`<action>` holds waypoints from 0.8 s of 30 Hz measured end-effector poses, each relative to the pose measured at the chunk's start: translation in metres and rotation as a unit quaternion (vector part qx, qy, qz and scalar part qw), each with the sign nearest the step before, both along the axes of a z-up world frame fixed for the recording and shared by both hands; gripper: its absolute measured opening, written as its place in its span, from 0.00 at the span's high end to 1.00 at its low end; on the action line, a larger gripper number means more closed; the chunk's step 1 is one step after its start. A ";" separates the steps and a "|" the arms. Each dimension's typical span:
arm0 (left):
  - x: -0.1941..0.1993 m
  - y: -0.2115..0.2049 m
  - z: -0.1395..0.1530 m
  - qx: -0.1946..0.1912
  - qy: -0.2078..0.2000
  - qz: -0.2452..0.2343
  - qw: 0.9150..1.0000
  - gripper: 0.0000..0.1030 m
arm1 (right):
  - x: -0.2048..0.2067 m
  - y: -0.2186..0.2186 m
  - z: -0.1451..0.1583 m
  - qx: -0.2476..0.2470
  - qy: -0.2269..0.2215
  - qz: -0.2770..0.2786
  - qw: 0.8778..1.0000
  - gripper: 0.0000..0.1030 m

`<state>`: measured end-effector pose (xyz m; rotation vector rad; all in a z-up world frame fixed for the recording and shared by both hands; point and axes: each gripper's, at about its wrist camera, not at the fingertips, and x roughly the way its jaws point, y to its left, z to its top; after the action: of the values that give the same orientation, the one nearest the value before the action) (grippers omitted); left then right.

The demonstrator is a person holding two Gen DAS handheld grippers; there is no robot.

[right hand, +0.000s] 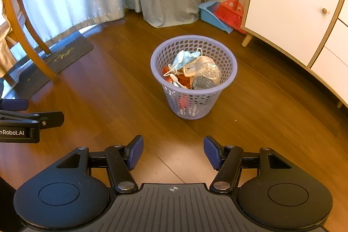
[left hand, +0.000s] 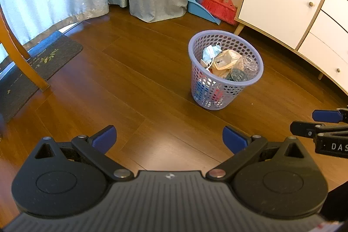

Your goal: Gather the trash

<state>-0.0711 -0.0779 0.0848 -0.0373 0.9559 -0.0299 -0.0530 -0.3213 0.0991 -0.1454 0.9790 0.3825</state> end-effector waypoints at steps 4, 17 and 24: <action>0.002 -0.001 -0.002 0.001 0.001 0.001 1.000 0.01 | 0.002 0.001 -0.002 0.000 0.004 -0.004 1.000 0.43; 0.005 0.000 -0.004 -0.001 -0.001 0.007 1.000 0.01 | 0.006 0.002 -0.004 0.003 0.009 -0.008 1.000 0.43; 0.005 0.001 -0.004 0.001 0.000 0.009 1.000 0.01 | 0.006 0.003 -0.004 0.006 0.010 -0.010 1.000 0.43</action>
<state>-0.0657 -0.0771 0.0806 -0.0448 0.9552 -0.0118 -0.0474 -0.3182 0.0952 -0.1204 0.9976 0.3714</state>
